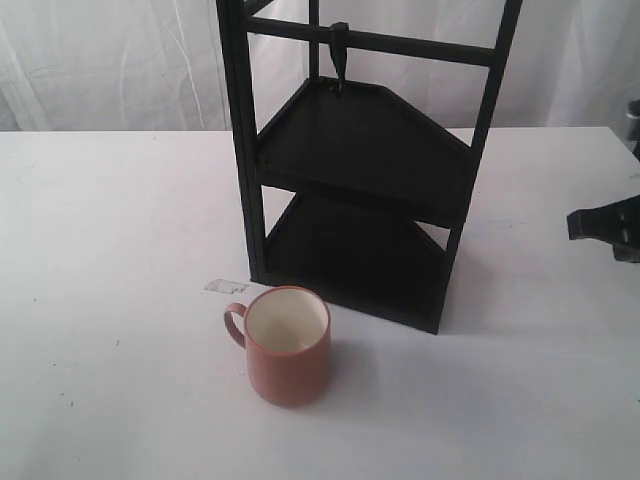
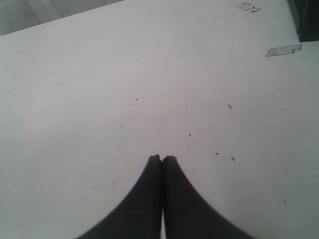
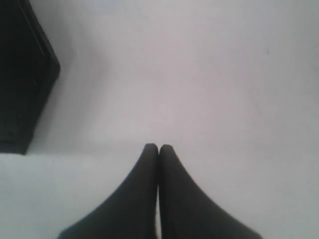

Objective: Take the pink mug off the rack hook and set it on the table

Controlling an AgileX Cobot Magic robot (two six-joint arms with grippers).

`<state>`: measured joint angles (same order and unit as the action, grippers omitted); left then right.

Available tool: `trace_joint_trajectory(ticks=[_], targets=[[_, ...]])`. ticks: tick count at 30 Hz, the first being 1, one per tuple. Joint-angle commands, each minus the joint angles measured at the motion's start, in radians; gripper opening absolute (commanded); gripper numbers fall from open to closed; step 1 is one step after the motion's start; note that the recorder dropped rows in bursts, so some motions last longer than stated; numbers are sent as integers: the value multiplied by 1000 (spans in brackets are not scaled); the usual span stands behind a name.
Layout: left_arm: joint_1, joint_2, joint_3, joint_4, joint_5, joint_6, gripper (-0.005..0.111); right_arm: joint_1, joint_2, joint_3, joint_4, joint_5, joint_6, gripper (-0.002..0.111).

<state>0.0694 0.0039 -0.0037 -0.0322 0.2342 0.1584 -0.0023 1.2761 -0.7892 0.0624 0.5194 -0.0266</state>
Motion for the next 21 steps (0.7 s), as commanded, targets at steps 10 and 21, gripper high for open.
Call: trace_joint_trajectory(ticks=[10,21], targets=[[-6,-4,4,-7,-1,-2,0,-9,-652,272,-16,-404,3,0],[-6,-4,4,-7,-1,-2,0,-9,-1022,443,-24,-544,-31,0]])
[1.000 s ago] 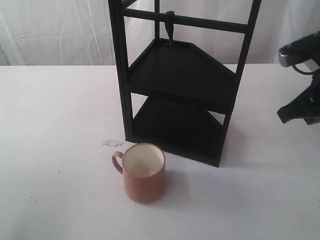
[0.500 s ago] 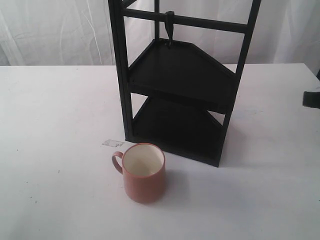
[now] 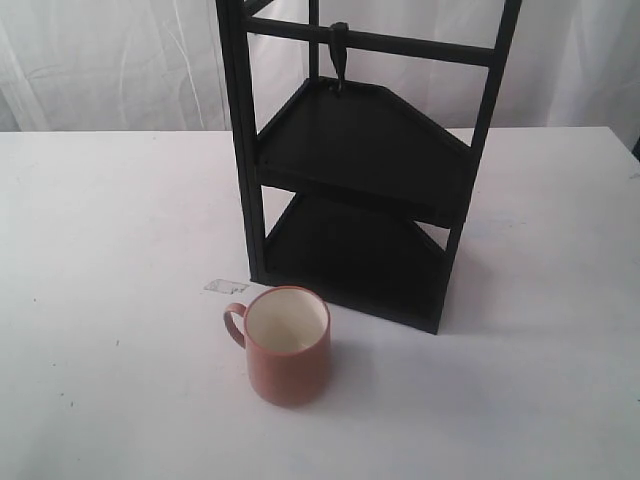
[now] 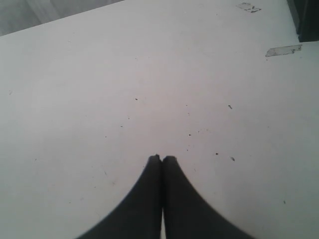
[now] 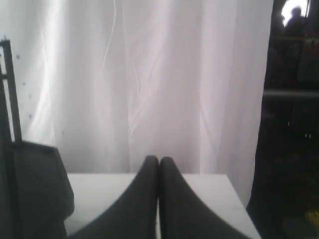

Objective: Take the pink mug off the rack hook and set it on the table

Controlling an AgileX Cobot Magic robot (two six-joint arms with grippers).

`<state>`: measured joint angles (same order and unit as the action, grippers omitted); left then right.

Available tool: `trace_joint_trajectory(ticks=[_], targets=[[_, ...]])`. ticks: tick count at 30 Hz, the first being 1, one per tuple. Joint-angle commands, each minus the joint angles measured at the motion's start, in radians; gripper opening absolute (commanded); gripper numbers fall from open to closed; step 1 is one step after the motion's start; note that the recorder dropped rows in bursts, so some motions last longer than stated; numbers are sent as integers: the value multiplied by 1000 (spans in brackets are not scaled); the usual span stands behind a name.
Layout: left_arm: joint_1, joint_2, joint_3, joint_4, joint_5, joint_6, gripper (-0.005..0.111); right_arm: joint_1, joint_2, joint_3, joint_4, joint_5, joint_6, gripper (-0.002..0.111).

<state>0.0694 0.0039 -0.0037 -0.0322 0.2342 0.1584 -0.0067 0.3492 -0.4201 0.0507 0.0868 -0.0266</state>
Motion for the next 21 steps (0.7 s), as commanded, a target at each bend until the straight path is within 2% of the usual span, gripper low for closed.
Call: trace_joint_trajectory(ticks=[1,21], targets=[[-6,-4,4,-7,-1,-2,0,-5,-109,92,-13,-133,-27,0],[-6,-4,4,-7,-1,-2,0,-5,-147,115,1,-135,0,0]])
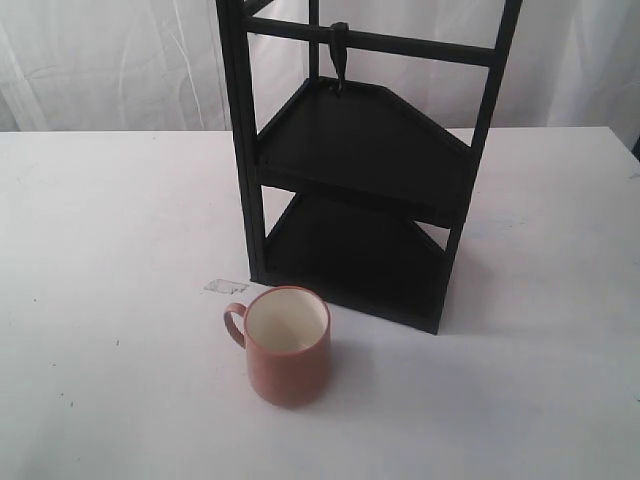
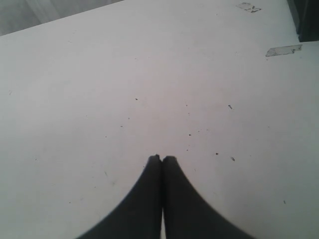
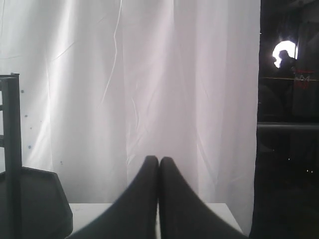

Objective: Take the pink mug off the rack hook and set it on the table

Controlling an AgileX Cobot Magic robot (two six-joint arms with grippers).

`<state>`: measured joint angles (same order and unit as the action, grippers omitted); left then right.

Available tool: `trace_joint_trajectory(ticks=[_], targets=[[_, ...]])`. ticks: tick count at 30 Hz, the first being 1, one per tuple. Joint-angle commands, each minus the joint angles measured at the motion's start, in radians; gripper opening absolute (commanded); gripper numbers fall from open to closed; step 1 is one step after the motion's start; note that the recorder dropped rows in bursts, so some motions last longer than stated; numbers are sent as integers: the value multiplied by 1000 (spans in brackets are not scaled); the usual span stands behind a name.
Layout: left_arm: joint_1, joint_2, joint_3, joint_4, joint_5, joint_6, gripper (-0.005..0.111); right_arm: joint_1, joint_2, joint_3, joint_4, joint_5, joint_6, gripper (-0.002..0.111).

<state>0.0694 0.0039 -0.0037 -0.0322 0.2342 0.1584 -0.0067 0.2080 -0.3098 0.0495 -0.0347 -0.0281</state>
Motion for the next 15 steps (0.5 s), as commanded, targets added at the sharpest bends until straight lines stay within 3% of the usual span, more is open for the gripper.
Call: trace_joint_trajectory(ticks=[1,4,12,15], targets=[[-6,-4,4,-7,-1,-2,0,-5,-6,4,2,-14,2,0],[-6,-4,4,-7,-1,-2,0,-6,-10,77,10,-99,7,0],[-6,-4,4,-7,-1,-2,0,-18,-133,310,3,-92,7,0],[-6,-4,4,-7,-1,-2,0,-39,-208,310,0,260,7,0]])
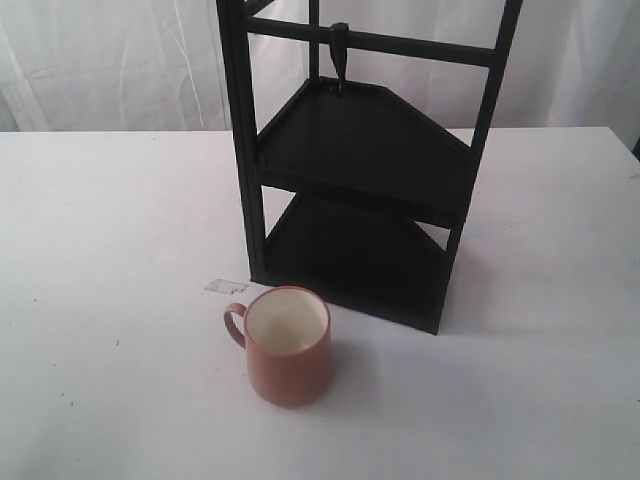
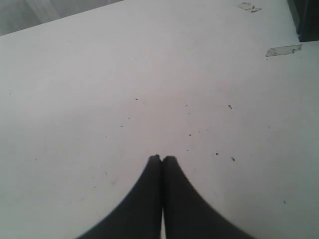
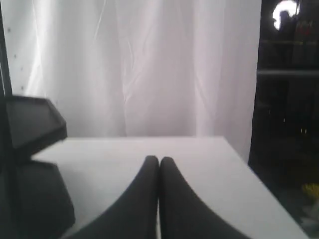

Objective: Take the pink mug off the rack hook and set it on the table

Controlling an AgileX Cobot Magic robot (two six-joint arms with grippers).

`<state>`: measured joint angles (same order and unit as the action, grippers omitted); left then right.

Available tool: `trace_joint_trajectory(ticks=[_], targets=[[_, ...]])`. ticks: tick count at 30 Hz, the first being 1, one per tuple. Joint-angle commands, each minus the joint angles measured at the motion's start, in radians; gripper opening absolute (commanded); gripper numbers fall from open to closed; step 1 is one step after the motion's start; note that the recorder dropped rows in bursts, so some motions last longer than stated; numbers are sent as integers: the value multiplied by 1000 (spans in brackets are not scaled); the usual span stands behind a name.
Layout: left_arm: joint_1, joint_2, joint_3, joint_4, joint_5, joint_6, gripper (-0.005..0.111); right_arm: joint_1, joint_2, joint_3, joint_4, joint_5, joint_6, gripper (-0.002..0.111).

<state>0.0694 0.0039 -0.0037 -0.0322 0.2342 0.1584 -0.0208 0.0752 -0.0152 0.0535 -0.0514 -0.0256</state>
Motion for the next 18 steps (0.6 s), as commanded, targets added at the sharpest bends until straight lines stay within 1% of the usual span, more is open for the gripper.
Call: trace_joint_trajectory(ticks=[1,2,4,6,18], targets=[[-6,-4,4,-7,-1,-2,0,-33,-75,15,-4,351,4,0],[-6,-4,4,-7,-1,-2,0,-54,-75,15,-4,391,4,0],[-6,-4,4,-7,-1,-2,0,-96,-75,15,-4,391,4,0],[-6,-4,4,-7,-1,-2,0,-111,-75,15,-4,391,4,0],[-6,-4,4,-7,-1,-2,0,-111,-75,15,-4,391,4,0]])
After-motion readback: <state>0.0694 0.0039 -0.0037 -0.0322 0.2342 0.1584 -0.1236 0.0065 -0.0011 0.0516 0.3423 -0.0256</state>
